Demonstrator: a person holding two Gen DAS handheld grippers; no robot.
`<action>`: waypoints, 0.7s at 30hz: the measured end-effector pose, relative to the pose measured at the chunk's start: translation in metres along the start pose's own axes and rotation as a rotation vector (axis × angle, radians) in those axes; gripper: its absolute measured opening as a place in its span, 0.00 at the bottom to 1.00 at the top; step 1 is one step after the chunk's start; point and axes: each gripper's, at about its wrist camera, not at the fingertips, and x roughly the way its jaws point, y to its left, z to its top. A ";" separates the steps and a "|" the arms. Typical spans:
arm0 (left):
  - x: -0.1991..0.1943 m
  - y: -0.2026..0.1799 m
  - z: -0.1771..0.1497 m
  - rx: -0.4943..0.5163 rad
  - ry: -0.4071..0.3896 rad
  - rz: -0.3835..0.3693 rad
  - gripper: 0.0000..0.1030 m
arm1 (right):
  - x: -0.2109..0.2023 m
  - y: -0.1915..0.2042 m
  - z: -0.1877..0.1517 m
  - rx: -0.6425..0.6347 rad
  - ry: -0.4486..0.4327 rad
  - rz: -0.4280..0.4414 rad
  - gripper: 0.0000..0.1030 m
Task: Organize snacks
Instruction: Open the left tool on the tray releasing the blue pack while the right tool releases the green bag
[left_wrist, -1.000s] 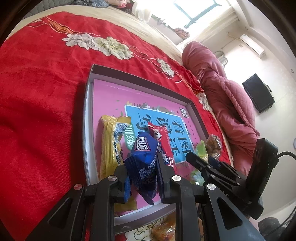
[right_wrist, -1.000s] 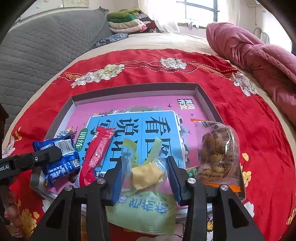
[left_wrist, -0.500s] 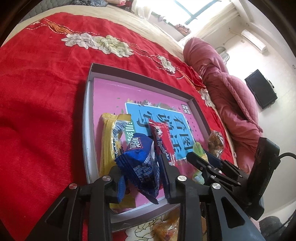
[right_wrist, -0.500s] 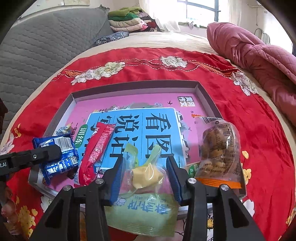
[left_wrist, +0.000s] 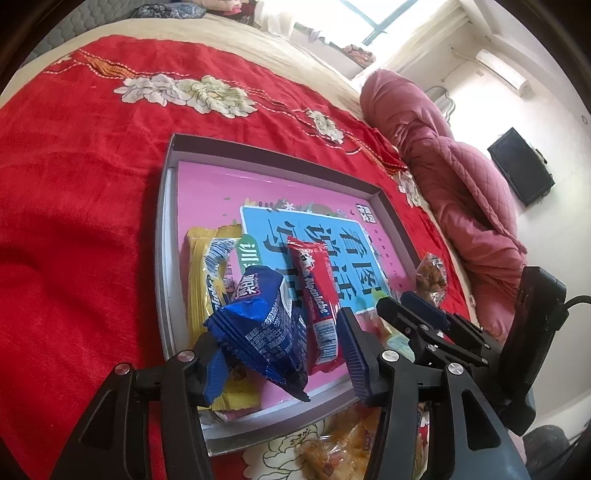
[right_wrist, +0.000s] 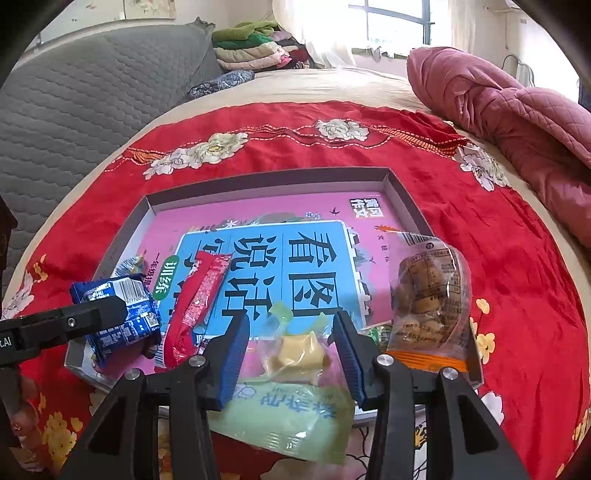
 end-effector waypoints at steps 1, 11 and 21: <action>-0.001 0.000 0.000 0.002 -0.001 -0.001 0.55 | -0.001 0.000 0.000 0.000 -0.001 0.000 0.46; -0.007 -0.008 0.001 0.028 -0.004 -0.010 0.63 | -0.010 -0.007 0.001 0.032 -0.018 0.004 0.53; -0.010 -0.014 -0.002 0.055 -0.009 0.007 0.67 | -0.018 -0.012 0.003 0.046 -0.036 0.011 0.53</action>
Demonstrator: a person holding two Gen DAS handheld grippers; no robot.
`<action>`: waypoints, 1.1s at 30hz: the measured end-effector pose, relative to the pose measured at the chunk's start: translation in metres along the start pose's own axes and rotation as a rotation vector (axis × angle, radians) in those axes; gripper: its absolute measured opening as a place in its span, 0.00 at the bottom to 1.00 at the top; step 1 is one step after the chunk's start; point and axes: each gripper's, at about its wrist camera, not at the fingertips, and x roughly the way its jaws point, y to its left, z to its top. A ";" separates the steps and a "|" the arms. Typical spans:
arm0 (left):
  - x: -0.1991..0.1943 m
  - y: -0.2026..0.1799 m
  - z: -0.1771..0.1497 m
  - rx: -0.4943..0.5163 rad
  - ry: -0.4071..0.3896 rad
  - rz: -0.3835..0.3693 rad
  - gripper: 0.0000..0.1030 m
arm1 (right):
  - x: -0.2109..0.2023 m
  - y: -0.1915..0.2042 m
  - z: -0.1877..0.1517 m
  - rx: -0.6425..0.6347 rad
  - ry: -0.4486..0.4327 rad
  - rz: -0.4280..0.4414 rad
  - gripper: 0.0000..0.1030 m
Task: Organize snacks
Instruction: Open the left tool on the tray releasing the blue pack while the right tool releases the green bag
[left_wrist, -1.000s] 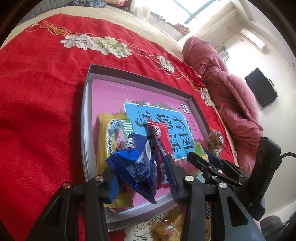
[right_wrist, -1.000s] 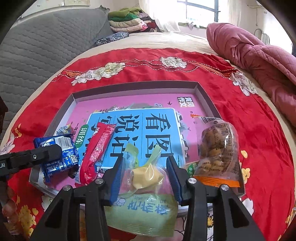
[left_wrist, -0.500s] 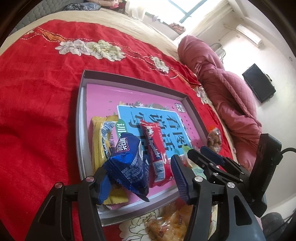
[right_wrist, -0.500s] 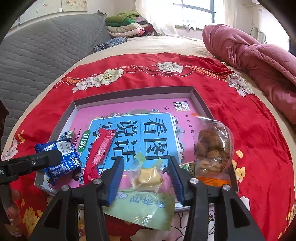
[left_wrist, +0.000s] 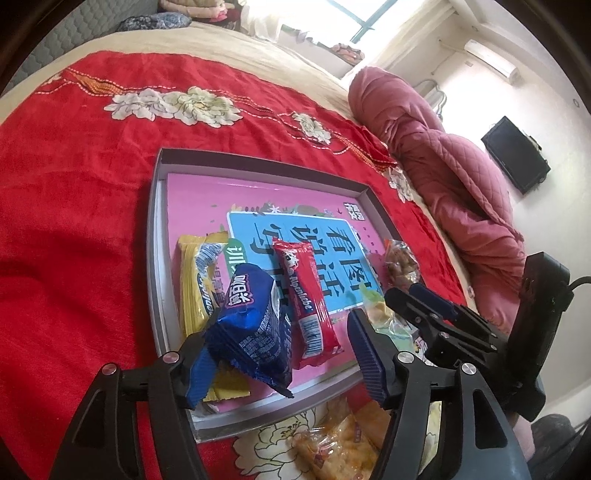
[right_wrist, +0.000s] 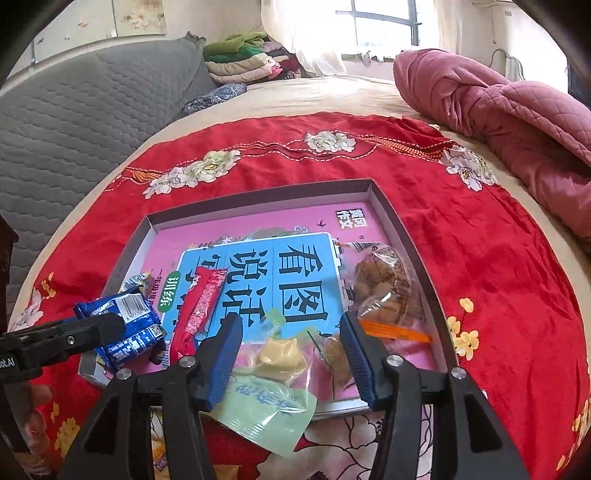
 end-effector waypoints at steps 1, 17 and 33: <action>-0.001 0.000 0.000 0.001 -0.001 0.002 0.67 | -0.001 0.000 0.000 0.000 -0.002 0.000 0.53; -0.018 -0.002 0.004 -0.008 -0.048 -0.017 0.71 | -0.022 -0.011 0.007 0.030 -0.040 -0.004 0.55; -0.031 -0.006 0.008 -0.001 -0.086 -0.030 0.71 | -0.037 -0.023 0.002 0.014 -0.034 -0.021 0.56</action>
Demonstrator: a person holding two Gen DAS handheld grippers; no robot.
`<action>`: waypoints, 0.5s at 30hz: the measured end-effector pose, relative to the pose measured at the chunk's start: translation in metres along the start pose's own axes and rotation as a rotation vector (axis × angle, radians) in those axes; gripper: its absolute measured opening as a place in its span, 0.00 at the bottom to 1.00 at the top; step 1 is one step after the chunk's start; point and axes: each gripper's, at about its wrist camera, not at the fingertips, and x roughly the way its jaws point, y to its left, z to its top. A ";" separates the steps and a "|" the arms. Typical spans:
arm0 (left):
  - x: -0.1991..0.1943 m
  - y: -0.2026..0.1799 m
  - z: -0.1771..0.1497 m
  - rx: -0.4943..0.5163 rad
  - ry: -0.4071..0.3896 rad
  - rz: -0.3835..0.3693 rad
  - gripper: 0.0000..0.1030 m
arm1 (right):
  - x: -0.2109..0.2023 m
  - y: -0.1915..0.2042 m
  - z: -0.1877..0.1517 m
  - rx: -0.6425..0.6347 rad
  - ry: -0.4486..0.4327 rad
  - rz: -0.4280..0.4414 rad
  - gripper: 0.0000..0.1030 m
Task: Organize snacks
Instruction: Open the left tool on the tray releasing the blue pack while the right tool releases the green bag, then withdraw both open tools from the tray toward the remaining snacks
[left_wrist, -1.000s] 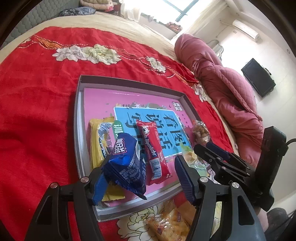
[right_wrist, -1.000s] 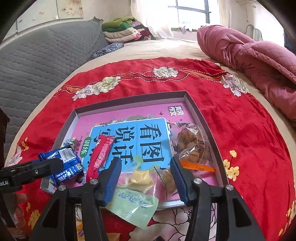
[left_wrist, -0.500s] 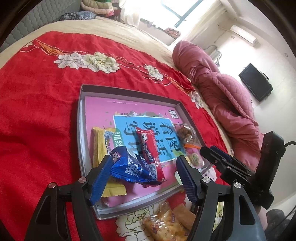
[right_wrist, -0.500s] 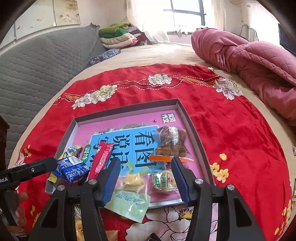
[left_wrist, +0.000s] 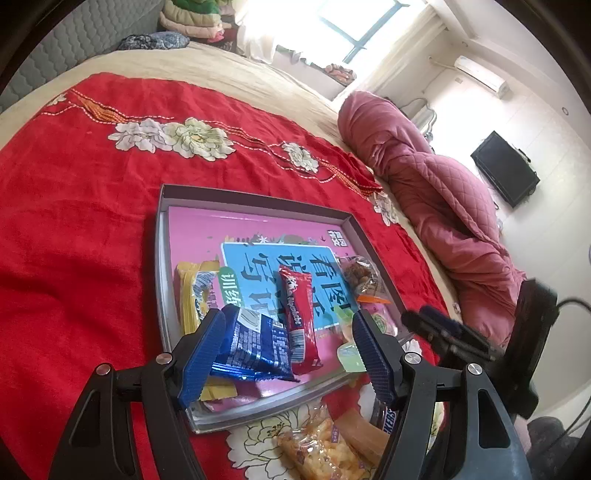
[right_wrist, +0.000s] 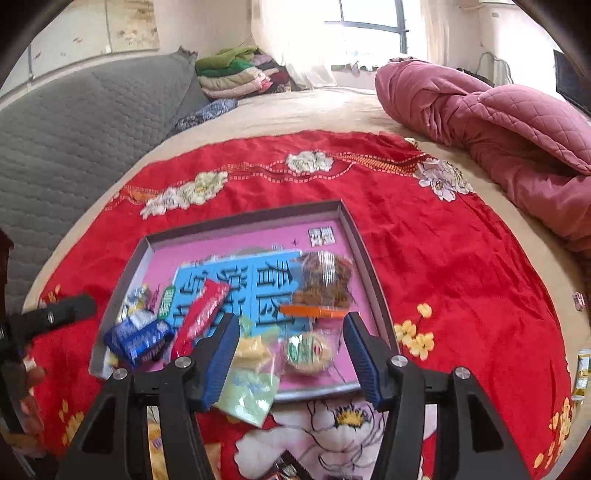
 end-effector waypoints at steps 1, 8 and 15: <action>-0.001 0.000 0.000 0.000 -0.002 0.000 0.71 | 0.001 0.001 -0.004 -0.011 0.016 0.000 0.57; -0.005 -0.003 -0.001 0.011 -0.009 0.002 0.71 | 0.013 0.010 -0.019 -0.079 0.087 -0.006 0.57; -0.008 -0.008 -0.004 0.029 -0.008 0.010 0.71 | 0.029 0.012 -0.025 -0.098 0.120 -0.030 0.58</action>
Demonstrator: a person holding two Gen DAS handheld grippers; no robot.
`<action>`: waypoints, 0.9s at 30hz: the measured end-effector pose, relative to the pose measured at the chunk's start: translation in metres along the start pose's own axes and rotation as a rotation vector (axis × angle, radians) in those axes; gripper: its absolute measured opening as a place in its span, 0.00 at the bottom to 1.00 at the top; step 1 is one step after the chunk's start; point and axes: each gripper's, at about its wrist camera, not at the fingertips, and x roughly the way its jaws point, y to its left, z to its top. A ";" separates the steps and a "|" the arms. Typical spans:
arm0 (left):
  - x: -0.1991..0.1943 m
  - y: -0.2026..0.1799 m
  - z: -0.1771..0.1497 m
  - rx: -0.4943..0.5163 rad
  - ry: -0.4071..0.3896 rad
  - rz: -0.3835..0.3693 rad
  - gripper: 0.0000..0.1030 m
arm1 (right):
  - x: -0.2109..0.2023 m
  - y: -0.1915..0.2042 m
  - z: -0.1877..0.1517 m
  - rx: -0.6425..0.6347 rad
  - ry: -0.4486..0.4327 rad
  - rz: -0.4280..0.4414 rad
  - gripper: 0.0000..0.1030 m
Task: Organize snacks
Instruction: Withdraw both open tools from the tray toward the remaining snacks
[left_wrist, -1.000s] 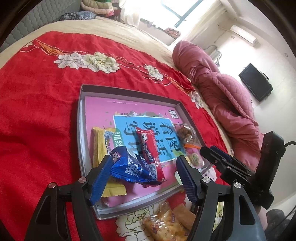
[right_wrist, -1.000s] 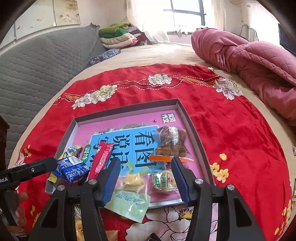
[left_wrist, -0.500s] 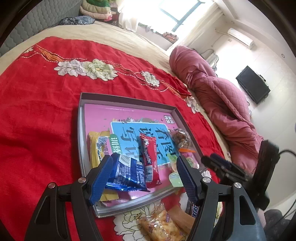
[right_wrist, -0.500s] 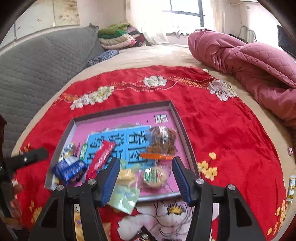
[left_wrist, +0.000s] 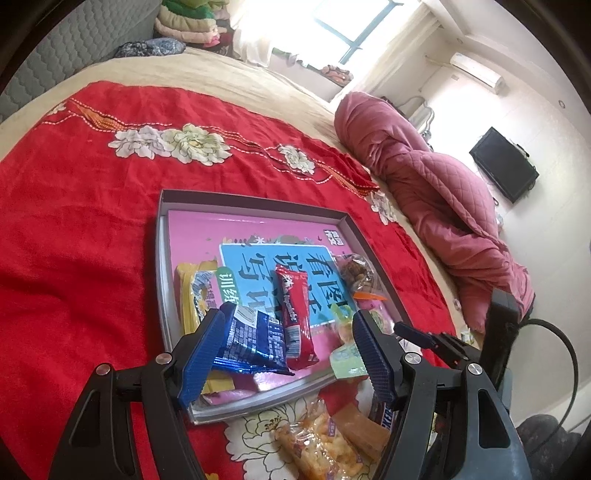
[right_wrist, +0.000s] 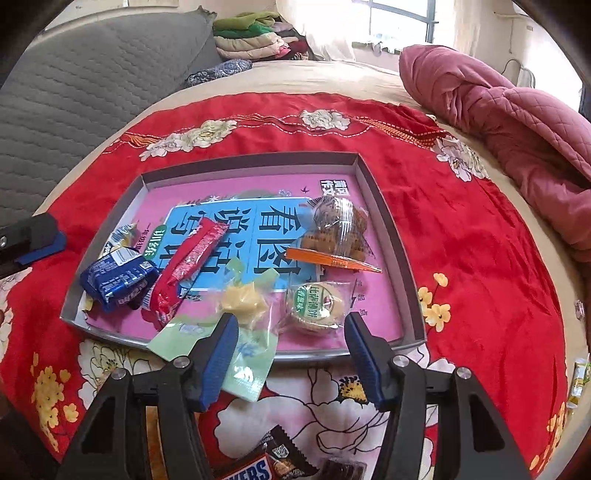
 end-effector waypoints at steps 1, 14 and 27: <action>0.000 -0.001 0.000 0.003 0.002 0.001 0.71 | 0.002 -0.001 0.000 0.002 0.004 -0.003 0.58; -0.001 -0.021 -0.013 0.053 0.028 0.016 0.72 | 0.011 -0.011 0.006 0.039 -0.025 0.015 0.64; -0.001 -0.044 -0.029 0.088 0.059 0.035 0.72 | -0.033 -0.031 0.008 0.097 -0.103 0.063 0.64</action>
